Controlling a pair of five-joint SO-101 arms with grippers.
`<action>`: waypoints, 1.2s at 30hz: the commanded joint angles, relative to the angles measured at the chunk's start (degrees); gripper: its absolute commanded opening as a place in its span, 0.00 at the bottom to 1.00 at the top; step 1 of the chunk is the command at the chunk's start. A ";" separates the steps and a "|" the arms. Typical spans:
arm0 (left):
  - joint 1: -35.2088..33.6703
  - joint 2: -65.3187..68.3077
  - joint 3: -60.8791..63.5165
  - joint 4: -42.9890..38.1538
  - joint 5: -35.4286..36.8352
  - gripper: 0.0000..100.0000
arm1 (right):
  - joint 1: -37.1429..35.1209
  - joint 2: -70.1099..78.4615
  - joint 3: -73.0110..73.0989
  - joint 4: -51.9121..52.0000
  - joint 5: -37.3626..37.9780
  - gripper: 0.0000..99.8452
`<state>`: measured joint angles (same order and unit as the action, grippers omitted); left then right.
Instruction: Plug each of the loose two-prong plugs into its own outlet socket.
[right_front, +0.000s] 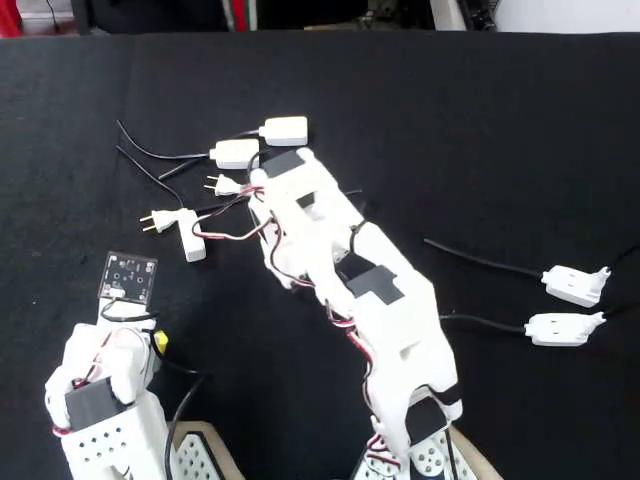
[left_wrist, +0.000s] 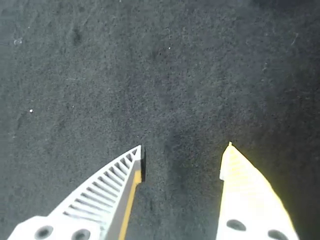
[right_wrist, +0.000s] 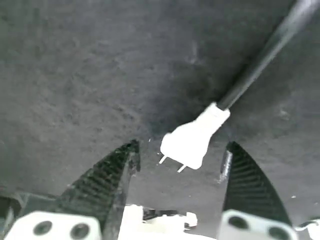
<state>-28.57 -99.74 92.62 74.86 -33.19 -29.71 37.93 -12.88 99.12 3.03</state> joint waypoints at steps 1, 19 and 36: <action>-0.66 0.26 -0.84 0.26 -0.70 0.25 | -0.26 1.80 -3.47 1.85 -4.22 0.27; -0.40 0.26 -0.84 0.35 -0.70 0.25 | 4.48 9.71 -15.08 2.11 -3.69 0.01; -0.31 0.26 -0.84 0.35 -0.70 0.25 | -4.31 -13.93 -7.87 -1.41 -8.35 0.01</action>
<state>-28.66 -99.74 92.62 74.86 -33.36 -31.91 26.15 -22.73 99.03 -4.70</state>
